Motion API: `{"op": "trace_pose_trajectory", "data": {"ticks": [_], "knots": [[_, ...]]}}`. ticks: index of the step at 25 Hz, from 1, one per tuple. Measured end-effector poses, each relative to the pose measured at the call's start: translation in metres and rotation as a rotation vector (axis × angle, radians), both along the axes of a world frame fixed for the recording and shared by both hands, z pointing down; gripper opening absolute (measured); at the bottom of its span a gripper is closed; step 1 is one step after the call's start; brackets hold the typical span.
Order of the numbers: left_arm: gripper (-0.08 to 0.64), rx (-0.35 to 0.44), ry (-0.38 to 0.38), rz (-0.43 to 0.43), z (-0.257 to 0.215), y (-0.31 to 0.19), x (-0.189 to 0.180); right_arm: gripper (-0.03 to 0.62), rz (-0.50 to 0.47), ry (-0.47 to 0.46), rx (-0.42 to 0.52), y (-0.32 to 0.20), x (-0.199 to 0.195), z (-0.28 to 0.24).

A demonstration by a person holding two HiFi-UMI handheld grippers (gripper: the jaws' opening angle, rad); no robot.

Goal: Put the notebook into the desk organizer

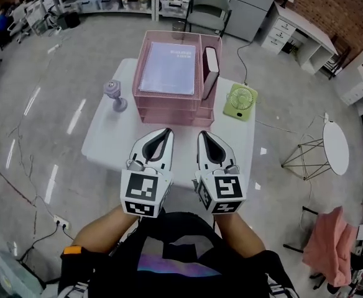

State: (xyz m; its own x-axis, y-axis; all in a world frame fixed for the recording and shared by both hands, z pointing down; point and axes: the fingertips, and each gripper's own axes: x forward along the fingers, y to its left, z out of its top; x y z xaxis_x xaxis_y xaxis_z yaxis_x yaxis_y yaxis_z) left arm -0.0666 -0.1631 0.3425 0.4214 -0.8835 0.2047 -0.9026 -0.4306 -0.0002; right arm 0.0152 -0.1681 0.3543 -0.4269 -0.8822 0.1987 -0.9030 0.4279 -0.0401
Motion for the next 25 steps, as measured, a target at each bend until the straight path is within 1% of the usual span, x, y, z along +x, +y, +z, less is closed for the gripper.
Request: {"op": "trace_pose_trajectory", "data": {"ticks": [4,7,12,16,20,25], "knots": [[0.008,-0.024,-0.009,-0.060,0.008,0.055,0.028,0.017,-0.071,-0.002,0.003,0.048,0.026,0.006],[0.009,-0.027,-0.009,-0.104,0.009,0.097,0.044,0.017,-0.124,-0.004,0.006,0.089,0.040,0.005],[0.009,-0.019,-0.016,-0.173,0.008,0.155,0.057,0.017,-0.200,-0.001,0.003,0.148,0.052,0.007],[0.009,-0.007,-0.043,-0.204,0.007,0.194,0.059,0.017,-0.230,-0.021,-0.009,0.185,0.056,0.010],[0.008,-0.014,-0.052,-0.213,0.008,0.225,0.060,0.017,-0.239,-0.026,-0.016,0.220,0.058,0.011],[0.008,-0.039,-0.067,-0.224,0.024,0.254,0.044,0.017,-0.235,-0.007,-0.033,0.247,0.049,0.018]]}}
